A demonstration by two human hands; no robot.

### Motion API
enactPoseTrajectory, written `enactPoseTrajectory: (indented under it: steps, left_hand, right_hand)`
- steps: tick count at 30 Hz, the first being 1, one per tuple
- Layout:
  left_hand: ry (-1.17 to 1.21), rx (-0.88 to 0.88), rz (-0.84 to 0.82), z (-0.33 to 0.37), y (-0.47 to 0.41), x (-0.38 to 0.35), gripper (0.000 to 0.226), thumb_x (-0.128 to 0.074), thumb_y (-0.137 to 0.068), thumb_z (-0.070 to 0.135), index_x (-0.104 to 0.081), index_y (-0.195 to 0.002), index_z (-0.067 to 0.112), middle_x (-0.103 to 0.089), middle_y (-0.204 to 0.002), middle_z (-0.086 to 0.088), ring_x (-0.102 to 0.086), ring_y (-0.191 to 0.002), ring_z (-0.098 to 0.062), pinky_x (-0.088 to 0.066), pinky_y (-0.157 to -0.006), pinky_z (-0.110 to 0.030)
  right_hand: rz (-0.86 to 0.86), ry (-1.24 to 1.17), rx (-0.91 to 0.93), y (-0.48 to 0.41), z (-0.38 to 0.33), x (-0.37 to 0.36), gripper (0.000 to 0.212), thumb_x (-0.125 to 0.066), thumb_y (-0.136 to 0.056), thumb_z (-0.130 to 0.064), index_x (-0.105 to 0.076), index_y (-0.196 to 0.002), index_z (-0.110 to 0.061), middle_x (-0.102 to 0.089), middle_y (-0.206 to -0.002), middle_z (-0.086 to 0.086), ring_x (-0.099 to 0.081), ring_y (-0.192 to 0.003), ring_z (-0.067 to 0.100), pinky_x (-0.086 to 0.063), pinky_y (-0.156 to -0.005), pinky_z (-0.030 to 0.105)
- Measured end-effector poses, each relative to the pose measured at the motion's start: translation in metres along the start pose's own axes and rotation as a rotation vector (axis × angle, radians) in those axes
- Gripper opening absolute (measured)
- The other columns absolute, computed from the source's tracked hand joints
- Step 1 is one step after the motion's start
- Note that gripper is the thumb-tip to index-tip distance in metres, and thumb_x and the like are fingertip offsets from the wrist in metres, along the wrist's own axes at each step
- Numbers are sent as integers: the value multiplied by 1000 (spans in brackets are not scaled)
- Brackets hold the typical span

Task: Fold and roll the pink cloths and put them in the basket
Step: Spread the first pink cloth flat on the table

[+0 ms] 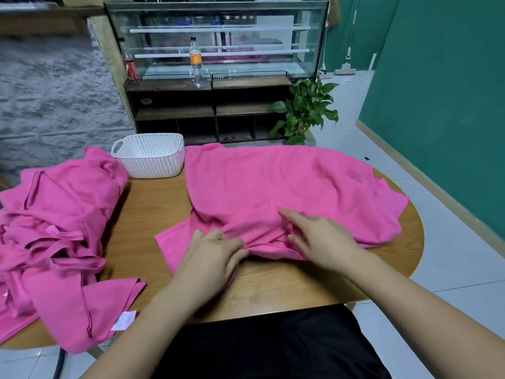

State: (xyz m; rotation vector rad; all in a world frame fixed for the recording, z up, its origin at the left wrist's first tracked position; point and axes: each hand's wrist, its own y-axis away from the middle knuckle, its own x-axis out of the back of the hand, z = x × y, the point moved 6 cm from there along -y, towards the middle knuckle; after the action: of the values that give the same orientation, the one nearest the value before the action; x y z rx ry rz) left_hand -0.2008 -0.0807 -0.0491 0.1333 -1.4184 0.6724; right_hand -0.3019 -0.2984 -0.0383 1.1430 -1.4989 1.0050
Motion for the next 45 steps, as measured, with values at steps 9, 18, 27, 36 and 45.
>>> enactPoseTrajectory:
  steps: [9,18,27,36,45]
  left_hand:
    - [-85,-191,-16,29,-12,-21,32,-46,-93,48,-71,-87,30,-66,-78,13,-56,-87,-18,-38,-69,-37]
    - [-65,-268,-24,37,-23,-16,30,-49,-95,48,-65,-80,28,-66,-75,11,-58,-78,-18,-32,-66,-34]
    - [223,-189,-277,43,-23,-23,36,-50,-103,54,-65,-92,24,-74,-92,2,-67,-90,-18,-50,-83,-38]
    - [37,58,-172,-10,-57,-46,53,-40,-103,54,-48,-152,35,-54,-149,9,-46,-138,-19,-37,-112,-43]
    - [-121,206,-97,-55,-60,-66,67,-35,-94,75,-50,-151,43,-53,-137,2,-48,-128,-25,-43,-102,-46]
  right_hand:
    - [-112,226,14,-67,-8,-33,39,-44,-105,-51,-62,-128,-24,-70,-127,10,-63,-117,34,-48,-95,43]
    - [-152,263,-80,-155,-3,-30,44,-41,-107,-50,-59,-139,-26,-63,-143,11,-56,-132,33,-37,-111,46]
    - [-200,188,-149,-181,23,-44,78,-45,-105,-44,-5,-169,-23,-17,-173,16,-28,-155,36,-19,-125,56]
    - [-123,122,2,-107,0,-36,78,-63,-79,-36,-37,-151,-23,-46,-141,12,-49,-127,37,-41,-102,47]
    - [-15,274,144,-55,26,-34,28,-59,-90,-17,-69,-114,-28,-64,-106,3,-61,-103,31,-36,-86,42]
